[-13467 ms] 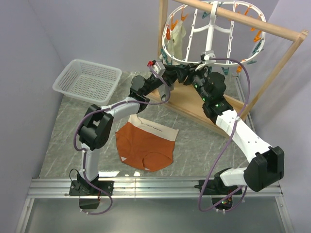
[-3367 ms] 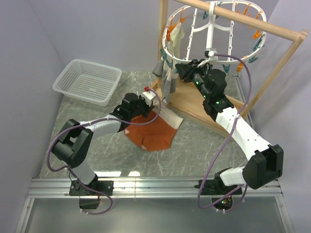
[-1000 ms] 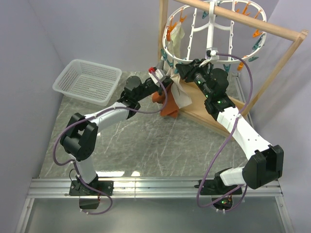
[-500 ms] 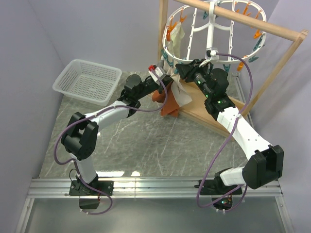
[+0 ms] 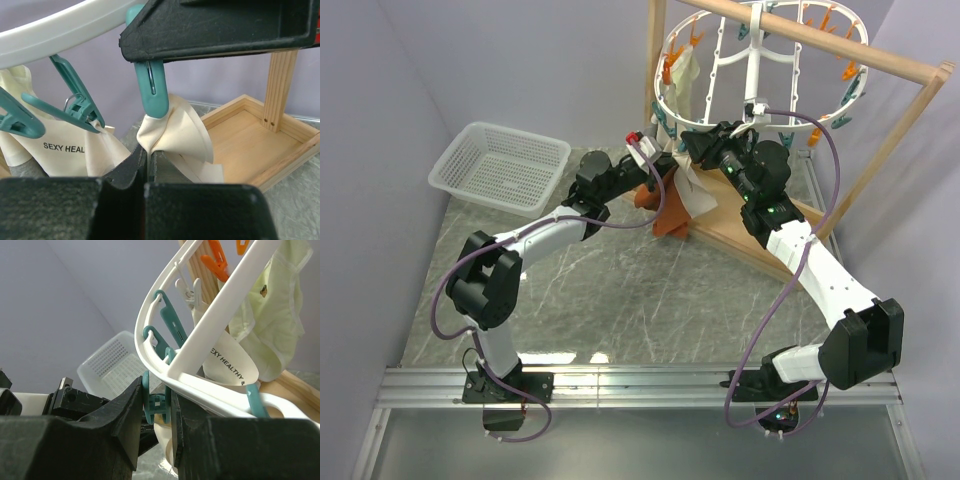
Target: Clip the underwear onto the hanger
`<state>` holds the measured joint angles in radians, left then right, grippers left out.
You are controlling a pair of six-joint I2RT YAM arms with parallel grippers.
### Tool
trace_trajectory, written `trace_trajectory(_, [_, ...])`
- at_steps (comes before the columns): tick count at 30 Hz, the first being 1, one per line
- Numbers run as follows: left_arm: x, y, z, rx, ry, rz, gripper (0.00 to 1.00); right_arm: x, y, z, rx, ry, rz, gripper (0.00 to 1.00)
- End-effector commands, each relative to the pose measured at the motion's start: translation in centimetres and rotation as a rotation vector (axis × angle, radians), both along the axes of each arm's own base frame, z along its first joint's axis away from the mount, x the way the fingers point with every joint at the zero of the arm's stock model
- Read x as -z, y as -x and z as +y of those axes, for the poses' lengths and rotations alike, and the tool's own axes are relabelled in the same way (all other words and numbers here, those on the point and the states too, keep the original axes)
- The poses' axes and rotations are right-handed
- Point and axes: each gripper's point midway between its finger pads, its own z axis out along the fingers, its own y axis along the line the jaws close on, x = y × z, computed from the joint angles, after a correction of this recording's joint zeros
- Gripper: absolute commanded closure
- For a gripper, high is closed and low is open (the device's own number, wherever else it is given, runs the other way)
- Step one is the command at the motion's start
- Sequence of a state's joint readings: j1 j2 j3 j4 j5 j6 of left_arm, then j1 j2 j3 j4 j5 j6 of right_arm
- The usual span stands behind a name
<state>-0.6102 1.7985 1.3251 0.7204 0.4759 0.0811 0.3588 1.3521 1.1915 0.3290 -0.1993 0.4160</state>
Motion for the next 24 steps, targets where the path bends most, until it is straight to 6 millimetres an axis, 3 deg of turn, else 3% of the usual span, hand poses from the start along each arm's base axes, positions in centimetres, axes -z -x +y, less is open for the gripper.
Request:
trace_trajectory(1, [-2.4, 0.1, -0.4, 0.028, 0.039, -0.040, 1.00, -3.3, 0.7, 1.1, -0.074, -0.050, -0.068, 1.00])
trace_trajectory(13, [-1.7, -0.2, -0.7, 0.032, 0.030, -0.020, 1.00, -3.5, 0.8, 1.0, -0.073, -0.043, -0.076, 1.00])
trace_trajectory(24, [-2.8, 0.3, -1.0, 0.058, 0.052, -0.021, 1.00, -2.9, 0.7, 0.9, -0.066, -0.021, -0.080, 1.00])
